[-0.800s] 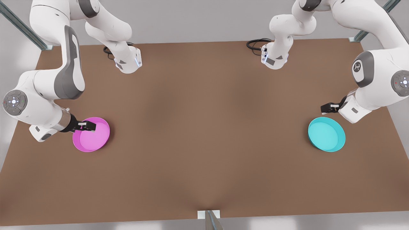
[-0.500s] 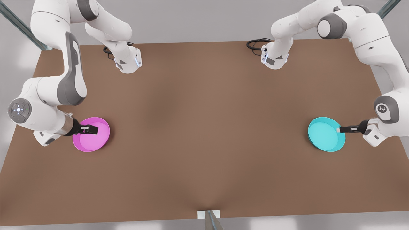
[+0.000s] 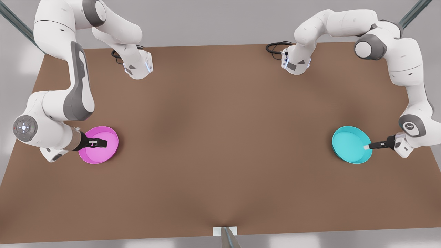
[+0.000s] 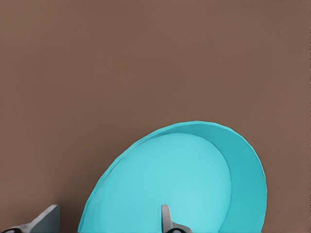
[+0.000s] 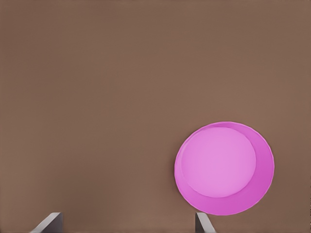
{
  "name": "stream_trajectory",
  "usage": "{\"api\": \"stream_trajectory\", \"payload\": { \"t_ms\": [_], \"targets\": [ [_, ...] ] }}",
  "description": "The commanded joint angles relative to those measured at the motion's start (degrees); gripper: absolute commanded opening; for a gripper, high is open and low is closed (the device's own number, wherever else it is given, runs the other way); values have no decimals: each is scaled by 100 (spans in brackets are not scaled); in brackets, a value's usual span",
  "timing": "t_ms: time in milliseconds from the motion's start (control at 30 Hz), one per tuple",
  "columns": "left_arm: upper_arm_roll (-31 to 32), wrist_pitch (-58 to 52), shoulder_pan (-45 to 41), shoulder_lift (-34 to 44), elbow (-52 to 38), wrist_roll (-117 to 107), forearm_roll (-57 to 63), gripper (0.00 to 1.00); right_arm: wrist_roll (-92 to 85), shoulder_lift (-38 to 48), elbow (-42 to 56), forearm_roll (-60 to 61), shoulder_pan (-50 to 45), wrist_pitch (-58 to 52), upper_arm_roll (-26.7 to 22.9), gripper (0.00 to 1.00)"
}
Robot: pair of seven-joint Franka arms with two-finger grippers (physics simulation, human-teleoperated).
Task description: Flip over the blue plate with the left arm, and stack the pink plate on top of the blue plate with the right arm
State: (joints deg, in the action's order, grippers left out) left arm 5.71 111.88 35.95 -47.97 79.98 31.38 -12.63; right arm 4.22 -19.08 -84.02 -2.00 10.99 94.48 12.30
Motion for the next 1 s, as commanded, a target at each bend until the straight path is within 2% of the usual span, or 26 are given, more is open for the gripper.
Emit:
{"api": "stream_trajectory", "payload": {
  "t_ms": [0, 33, 100, 133, 667, 733, 767, 833, 967],
  "targets": [
    [0, 0, 0, -2, 0, 0, -90, 100, 0, 0, 8, 7, -1, -9, 0, 100],
    [0, 0, 0, -19, 0, 0, -90, 100, 0, 0, 9, 7, -1, 0, 0, 100],
    [0, 0, 0, -54, 0, 0, -81, 77, 0, 0, 9, -2, 8, -9, 0, 100],
    [0, 0, 9, -72, 0, 9, -73, 73, 0, 0, 9, -2, 8, -9, 0, 100],
    [9, -53, 176, -239, 0, 457, -275, 67, -61, -8, 8, 77, 25, -61, 0, 100],
    [9, -53, 176, -239, 0, 457, -275, 62, -26, 0, 0, 288, 52, -79, 9, 100],
    [9, -53, 176, -239, 0, 457, -275, 54, -61, 0, 0, 306, 78, -70, 9, 100],
    [9, -53, 176, -239, 0, 457, -327, 49, 18, -8, -18, 534, 78, -70, 0, 100],
    [9, -53, 176, -239, -9, 457, -327, 45, 18, 0, 0, 236, 43, -342, 35, 100]
  ]
}}
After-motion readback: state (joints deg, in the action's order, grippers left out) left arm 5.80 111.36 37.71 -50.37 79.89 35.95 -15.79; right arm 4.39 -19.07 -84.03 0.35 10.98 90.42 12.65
